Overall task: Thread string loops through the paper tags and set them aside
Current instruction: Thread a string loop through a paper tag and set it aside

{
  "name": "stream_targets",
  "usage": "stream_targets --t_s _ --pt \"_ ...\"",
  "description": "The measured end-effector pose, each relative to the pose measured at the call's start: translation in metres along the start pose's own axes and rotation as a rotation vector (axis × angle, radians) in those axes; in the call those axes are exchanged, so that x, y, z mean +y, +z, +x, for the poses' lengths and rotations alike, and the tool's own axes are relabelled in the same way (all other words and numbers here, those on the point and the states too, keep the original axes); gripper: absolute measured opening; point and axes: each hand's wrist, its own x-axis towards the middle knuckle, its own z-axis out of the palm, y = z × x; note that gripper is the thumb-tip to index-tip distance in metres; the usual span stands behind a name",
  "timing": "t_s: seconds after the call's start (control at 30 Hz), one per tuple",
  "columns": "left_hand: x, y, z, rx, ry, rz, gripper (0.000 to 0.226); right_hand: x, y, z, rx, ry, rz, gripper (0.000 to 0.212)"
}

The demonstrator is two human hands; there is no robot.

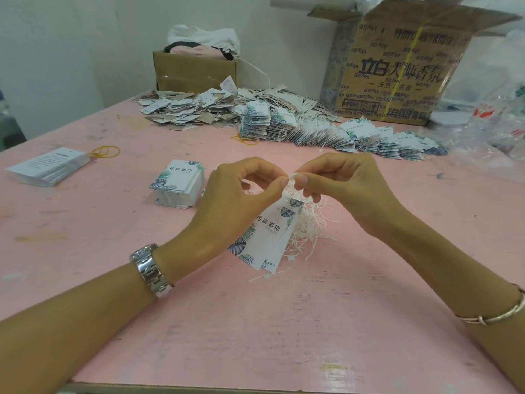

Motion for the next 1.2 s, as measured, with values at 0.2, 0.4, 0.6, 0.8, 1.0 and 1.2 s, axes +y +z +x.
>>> stream_targets --t_s 0.2,0.4,0.6,0.8,1.0,1.2 --pt "0.002 0.000 -0.001 0.001 -0.010 0.002 0.009 0.000 0.002 -0.001 -0.001 -0.013 -0.050 0.018" --pt "0.003 -0.001 -0.002 -0.054 0.061 0.062 0.004 -0.002 0.001 -0.001 -0.016 0.007 -0.024 0.017" --pt "0.002 -0.003 -0.001 -0.144 0.057 0.102 0.006 -0.002 0.003 -0.003 -0.070 0.063 0.009 0.018" --pt "0.002 -0.003 -0.001 -0.130 0.089 0.130 0.004 -0.002 0.006 -0.004 -0.076 0.061 0.027 0.013" --pt "0.002 -0.002 -0.002 -0.111 0.085 0.137 0.006 -0.001 0.009 -0.005 -0.057 0.048 0.011 0.003" --pt "0.002 -0.004 -0.003 -0.102 0.099 0.162 0.008 -0.003 0.012 -0.007 -0.051 0.035 0.003 0.005"
